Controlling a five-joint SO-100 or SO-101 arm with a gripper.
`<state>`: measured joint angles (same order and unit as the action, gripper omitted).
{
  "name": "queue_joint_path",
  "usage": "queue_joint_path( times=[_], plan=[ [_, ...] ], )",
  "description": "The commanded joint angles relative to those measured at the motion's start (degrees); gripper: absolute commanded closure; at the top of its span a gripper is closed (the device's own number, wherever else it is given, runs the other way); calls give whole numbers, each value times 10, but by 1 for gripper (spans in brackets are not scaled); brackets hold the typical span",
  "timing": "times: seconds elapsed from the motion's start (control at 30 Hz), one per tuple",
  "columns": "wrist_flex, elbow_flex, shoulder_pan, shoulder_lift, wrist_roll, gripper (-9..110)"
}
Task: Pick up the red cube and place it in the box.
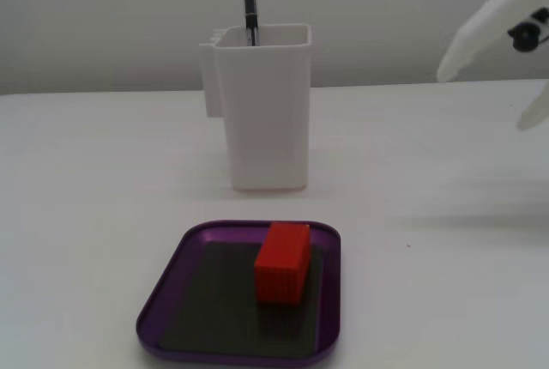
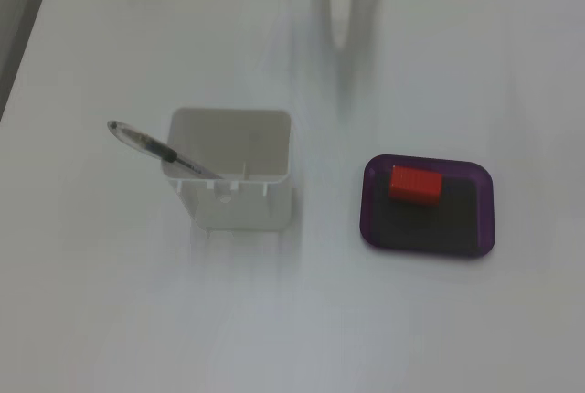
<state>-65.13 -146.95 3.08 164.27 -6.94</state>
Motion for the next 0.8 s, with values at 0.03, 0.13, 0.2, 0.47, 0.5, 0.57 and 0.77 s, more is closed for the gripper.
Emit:
queue_joint_path(
  times=[0.03, 0.13, 0.2, 0.47, 0.5, 0.57, 0.77],
  plan=[
    [25, -110, 4, 133, 2, 76],
    [20, -162, 4, 192, 2, 76],
    [19, -191, 4, 227, 4, 76],
    [7, -291, 3, 319, 157, 76],
    [7, -294, 3, 325, 163, 76],
    [9, -294, 3, 335, 163, 76],
    [8, -294, 2, 335, 135, 76]
  ],
)
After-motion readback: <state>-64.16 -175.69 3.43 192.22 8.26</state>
